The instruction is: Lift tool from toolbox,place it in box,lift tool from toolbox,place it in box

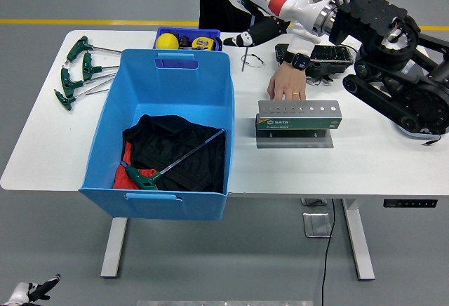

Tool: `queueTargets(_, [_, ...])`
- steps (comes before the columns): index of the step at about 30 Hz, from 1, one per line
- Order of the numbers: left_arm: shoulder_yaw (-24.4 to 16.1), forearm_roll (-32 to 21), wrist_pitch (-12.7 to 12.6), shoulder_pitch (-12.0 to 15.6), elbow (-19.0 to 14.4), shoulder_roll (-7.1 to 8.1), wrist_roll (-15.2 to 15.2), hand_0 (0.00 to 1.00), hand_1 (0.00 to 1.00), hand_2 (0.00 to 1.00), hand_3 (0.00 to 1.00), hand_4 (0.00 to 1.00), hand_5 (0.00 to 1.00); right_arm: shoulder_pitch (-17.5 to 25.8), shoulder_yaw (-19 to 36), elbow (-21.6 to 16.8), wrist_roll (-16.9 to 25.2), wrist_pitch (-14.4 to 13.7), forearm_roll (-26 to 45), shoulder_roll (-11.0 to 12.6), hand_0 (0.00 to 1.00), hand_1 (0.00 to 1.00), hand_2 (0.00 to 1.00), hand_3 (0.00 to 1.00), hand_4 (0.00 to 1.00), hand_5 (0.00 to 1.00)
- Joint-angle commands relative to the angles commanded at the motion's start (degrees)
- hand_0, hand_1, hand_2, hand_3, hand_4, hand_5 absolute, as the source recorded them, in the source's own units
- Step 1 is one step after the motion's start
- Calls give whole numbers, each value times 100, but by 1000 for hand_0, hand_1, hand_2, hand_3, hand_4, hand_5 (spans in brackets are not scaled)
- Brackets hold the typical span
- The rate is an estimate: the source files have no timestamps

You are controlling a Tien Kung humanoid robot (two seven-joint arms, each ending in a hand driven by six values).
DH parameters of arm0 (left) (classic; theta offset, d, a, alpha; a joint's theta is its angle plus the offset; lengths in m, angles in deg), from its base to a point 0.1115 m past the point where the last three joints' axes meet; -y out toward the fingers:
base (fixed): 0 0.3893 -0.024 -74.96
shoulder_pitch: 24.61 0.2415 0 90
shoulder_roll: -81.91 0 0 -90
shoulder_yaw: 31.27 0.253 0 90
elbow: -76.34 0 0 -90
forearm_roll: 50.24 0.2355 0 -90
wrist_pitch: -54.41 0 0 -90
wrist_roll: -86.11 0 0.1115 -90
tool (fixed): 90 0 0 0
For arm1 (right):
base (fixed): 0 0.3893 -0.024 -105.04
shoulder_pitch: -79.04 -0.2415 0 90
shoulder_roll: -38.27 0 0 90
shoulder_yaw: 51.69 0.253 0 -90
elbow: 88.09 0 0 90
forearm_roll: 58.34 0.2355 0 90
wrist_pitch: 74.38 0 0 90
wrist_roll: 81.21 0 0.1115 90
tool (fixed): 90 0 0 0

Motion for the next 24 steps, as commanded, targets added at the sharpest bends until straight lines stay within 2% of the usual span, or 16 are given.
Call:
queueTargets(4, [33,-32,2,-19,0,6,12,543,482,655,697,745,708,56,-39,-303,-135,-150,349,-175,2,2,2,2,928,660])
queueTargets(7, [55,-53,2,-36,0,11,21,542,484,655,696,744,707,106,-173,-354,-194,-212,518,-310,2,2,2,2,928,660])
queueTargets(11, [156,-140,-16,-64,0,9,38,539,484,654,695,747,712,183,-610,-269,-288,-328,632,-631,2,2,2,2,926,650])
queueTargets(16, [280,-228,-24,-115,0,-10,43,539,484,654,695,747,712,333,-1013,22,-294,-369,708,-1026,2,2,2,2,926,650])
queueTargets(17, [294,-238,-25,-121,0,-11,45,539,487,656,695,745,710,353,-1077,67,-284,-346,744,-1072,32,40,92,99,925,641])
queueTargets(22, [322,-271,-29,-149,0,-16,59,539,487,656,695,745,710,443,-1378,206,-214,161,761,-1212,32,40,92,99,925,641])
queueTargets(23, [326,-274,-30,-156,0,-17,59,539,487,655,696,745,709,453,-1430,218,-204,285,742,-1224,318,479,572,491,966,629])
queueTargets(24, [333,-276,-30,-161,0,-17,60,539,487,655,696,745,709,460,-1462,226,-214,340,701,-1231,318,479,572,491,966,629])
